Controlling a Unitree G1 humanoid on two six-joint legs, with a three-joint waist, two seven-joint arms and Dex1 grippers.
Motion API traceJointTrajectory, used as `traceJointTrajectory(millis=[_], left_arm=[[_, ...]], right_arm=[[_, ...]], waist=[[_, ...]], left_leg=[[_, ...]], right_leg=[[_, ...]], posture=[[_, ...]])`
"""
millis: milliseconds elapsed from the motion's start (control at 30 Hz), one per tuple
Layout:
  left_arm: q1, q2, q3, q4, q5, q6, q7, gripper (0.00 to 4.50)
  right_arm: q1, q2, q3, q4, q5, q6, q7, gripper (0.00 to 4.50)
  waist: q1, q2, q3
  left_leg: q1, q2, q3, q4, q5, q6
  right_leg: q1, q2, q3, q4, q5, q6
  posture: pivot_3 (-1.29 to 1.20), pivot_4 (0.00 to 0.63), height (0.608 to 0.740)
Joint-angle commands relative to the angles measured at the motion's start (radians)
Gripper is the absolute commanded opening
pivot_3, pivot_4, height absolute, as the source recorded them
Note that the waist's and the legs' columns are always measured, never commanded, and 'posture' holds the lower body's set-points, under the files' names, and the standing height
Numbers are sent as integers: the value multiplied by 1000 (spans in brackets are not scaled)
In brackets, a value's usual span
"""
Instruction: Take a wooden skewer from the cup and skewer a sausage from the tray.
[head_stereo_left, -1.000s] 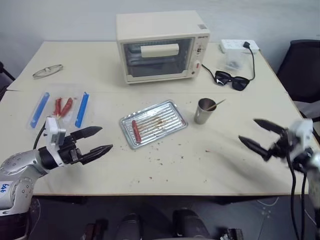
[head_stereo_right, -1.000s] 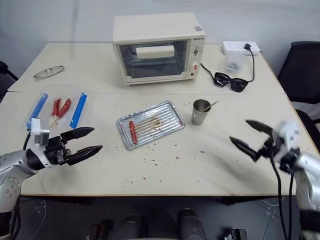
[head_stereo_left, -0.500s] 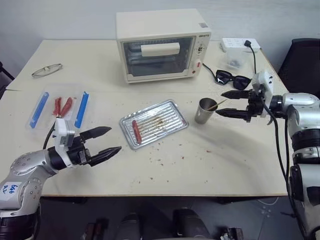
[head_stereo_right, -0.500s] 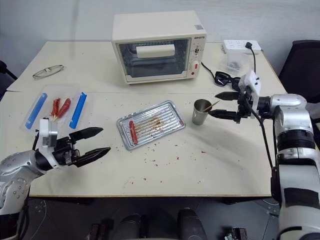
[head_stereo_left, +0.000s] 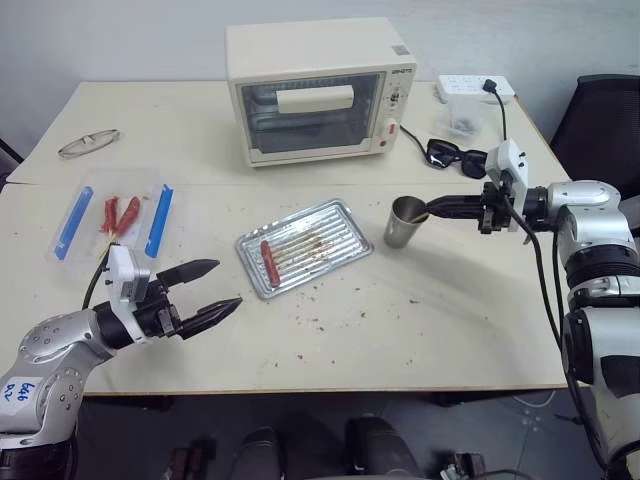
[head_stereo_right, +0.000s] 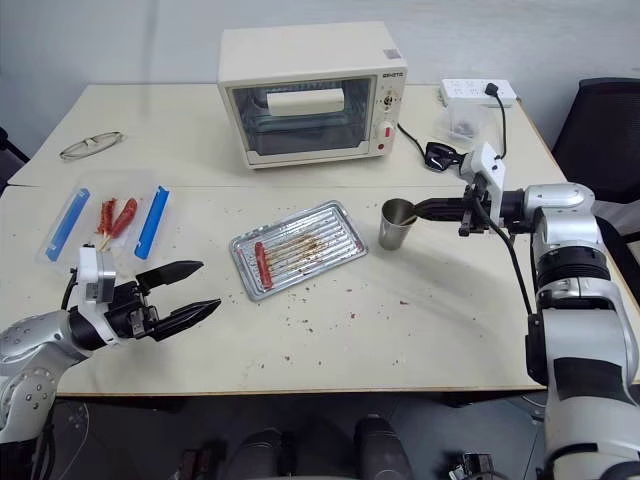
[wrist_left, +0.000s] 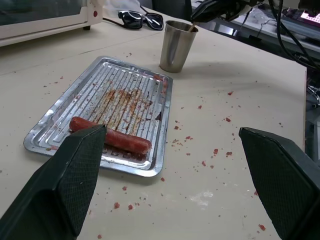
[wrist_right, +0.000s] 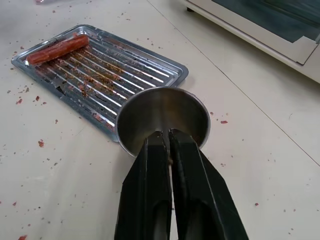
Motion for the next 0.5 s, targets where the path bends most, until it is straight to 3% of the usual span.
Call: traceJointTrajectory(millis=[33,233,367,500], left_arm=[[-9,-3,22,-15,-2,-30,-1,4500],[-37,-16,0,4,-10,-35,-16,4500],[-63,-29,-20,-14,-85,44,-18,4500],[-155,-96,-55,-36,-178,118,32,4500]], right_arm=[[-66,-29,-42,-6,6,-14,10,32],[-225,-119,-57,-30,55,128,139,32],[-266,-175,-3,-136,211,381,153,32],[-157,-117,-21,-348,398,602,153,32]], waist=[[-1,0,0],[2,5,3],[5,5,3],[6,4,3]], left_leg=[[0,0,0,0,0,0],[0,0,1,0,0,0],[0,0,0,-1,0,0],[0,0,0,1,-1,0]], right_leg=[[0,0,0,0,0,0],[-1,0,0,0,0,0],[-1,0,0,0,0,0],[0,0,0,0,0,0]], posture=[[0,150,740],[0,150,740],[0,150,740],[0,150,740]])
